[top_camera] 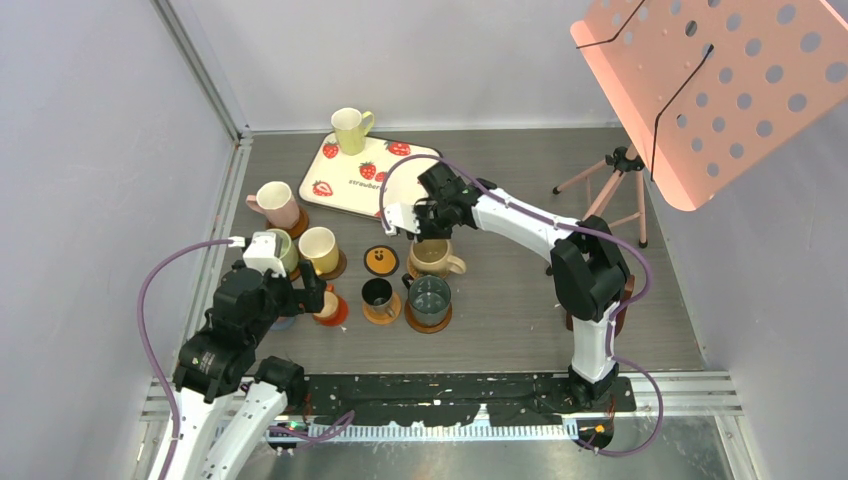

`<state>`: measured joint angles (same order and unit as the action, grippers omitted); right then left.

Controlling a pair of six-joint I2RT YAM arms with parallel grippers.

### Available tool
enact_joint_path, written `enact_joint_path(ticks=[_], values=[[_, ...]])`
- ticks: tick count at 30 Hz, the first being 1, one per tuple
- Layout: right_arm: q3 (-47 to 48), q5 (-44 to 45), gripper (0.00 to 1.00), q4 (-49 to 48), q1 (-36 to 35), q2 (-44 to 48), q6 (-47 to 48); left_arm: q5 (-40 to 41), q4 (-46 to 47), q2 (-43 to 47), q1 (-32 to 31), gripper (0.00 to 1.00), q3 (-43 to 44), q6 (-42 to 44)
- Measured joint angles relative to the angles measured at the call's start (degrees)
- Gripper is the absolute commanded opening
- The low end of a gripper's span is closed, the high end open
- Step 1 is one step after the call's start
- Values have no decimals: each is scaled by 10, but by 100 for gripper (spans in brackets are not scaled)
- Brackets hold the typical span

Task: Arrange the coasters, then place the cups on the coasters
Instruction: Place the cup on the coaster.

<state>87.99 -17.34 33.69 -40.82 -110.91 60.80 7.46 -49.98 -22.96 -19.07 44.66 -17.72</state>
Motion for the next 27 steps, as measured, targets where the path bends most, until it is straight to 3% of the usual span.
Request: enact_joint_path(ticks=[12,27], values=[[7,16,6,14,8,0,6,0,0,1,0,99,0,0],[73,-28,6,59,11,0,5,0,0,1,0,99,0,0]])
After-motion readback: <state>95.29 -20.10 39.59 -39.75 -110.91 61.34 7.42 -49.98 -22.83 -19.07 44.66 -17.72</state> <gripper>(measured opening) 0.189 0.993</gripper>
